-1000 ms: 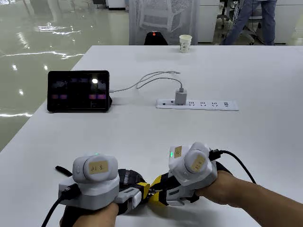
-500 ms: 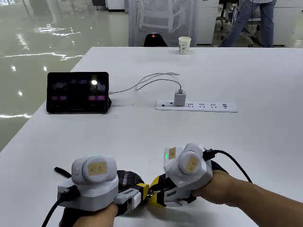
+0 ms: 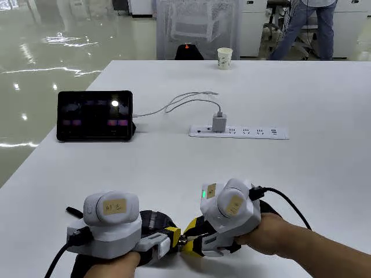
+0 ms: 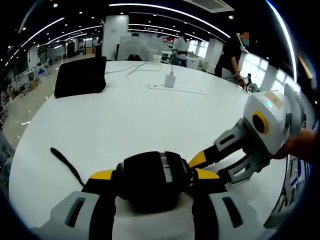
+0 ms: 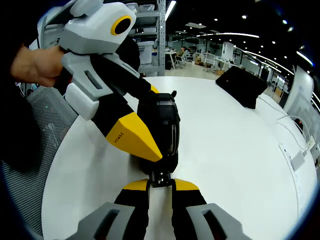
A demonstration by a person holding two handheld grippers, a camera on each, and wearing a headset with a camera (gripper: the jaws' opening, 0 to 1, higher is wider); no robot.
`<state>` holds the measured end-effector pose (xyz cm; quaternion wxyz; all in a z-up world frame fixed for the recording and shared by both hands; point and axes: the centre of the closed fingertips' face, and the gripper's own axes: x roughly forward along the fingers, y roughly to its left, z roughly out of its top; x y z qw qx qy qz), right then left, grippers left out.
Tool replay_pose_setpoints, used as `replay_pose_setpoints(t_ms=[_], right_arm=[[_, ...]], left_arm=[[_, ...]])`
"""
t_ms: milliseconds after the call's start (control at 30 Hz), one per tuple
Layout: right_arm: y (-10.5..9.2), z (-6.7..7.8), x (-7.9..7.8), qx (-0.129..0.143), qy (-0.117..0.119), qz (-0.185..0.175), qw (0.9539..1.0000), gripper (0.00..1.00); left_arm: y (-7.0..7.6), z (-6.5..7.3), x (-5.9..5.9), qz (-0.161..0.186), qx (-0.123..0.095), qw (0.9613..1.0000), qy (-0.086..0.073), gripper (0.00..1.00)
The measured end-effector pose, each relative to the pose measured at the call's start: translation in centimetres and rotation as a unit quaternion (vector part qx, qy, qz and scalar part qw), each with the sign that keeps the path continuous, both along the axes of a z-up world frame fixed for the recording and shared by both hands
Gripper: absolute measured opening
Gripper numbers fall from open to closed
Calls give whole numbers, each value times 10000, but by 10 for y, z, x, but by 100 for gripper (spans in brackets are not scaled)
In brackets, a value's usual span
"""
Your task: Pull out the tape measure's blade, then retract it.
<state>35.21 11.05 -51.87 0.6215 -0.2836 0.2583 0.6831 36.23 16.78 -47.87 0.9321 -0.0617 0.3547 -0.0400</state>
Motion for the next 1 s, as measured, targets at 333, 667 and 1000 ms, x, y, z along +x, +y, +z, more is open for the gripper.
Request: replay_pose_setpoints(t_ms=[333,667,1000], right_arm=[[-15,7,0,32,-41,-227,9997,17],[-35,16,2,47,-84,-508,9987,23],[-60,25,0,199,-98,-914,9956,33]], left_arm=[[0,4,-8,-160,58,9998,-54,59],[-1,8,-18,-386,141,9991,-89,64],[-8,11,-30,-687,45,9974,-202,67]])
